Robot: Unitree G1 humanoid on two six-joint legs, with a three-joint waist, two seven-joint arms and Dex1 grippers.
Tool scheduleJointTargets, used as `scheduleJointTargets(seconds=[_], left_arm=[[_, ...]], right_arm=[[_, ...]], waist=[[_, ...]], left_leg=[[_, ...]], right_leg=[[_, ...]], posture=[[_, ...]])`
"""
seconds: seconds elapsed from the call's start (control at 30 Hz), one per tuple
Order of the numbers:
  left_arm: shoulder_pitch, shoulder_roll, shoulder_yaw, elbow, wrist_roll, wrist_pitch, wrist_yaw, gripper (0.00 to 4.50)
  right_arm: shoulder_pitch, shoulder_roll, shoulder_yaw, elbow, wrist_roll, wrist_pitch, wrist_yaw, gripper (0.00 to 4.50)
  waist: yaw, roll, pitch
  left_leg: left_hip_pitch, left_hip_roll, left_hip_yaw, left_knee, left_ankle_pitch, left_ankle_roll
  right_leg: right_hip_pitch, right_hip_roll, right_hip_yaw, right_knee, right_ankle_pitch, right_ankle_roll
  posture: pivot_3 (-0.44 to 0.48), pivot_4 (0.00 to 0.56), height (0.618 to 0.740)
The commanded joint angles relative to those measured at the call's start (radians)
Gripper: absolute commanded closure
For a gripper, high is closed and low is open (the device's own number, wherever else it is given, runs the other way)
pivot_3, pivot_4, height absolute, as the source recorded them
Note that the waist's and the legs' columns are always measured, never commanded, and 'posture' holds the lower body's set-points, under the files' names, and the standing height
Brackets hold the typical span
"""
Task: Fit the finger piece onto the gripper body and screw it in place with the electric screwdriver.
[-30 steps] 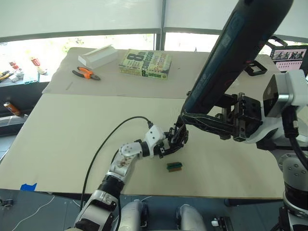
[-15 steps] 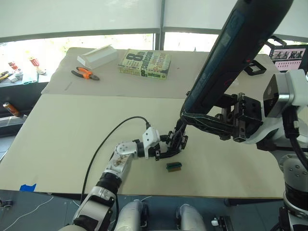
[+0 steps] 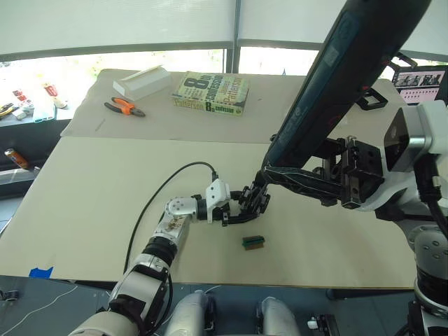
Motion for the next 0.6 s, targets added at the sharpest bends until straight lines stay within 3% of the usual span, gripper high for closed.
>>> scheduleJointTargets(seconds=[0.03,0.07,0.1,0.43,0.6], left_arm=[[0.007,-0.008,0.01,-0.004,-0.003,0.032,0.013,0.68],[0.01,-0.006,0.013,-0.009,0.005,0.026,0.026,0.2],[0.013,-0.002,0.016,-0.014,0.007,0.024,0.03,0.04],[0.097,0.038,0.023,-0.183,-0.014,0.087,0.05,0.04],[0.198,0.013,0.014,-0.36,-0.001,0.208,0.177,0.04]], right_arm=[[-0.013,-0.013,-0.052,-0.04,0.046,-0.001,-0.01,2.58],[-0.012,-0.013,-0.053,-0.041,0.047,-0.001,-0.011,2.58],[-0.012,-0.013,-0.053,-0.041,0.049,0.0,-0.012,2.58],[-0.015,-0.021,-0.048,-0.028,0.062,-0.002,-0.003,2.58],[-0.02,-0.023,-0.042,-0.019,0.061,-0.002,0.008,2.58]], waist=[[0.0,0.0,0.0],[0.0,0.0,0.0],[0.001,0.0,0.0],[-0.012,0.0,0.0],[-0.01,0.0,0.0]], left_leg=[[0.0,0.0,0.0,0.0,0.0,0.0],[0.0,0.0,0.0,0.0,0.0,0.0],[0.0,0.0,0.0,0.0,0.0,0.0],[0.0,0.0,0.0,-0.001,0.0,0.0],[0.0,0.0,0.0,0.0,0.0,0.0]], right_leg=[[0.0,0.0,0.0,0.0,0.0,0.0],[0.0,0.0,0.0,0.0,0.0,0.0],[0.0,0.0,0.0,0.0,0.0,0.0],[0.0,0.0,0.0,0.0,0.0,0.0],[0.0,0.0,0.0,0.0,0.0,0.0]], posture=[[0.0,0.15,0.74],[0.0,0.15,0.74],[0.0,0.15,0.74],[0.0,0.15,0.74],[0.0,0.15,0.74]])
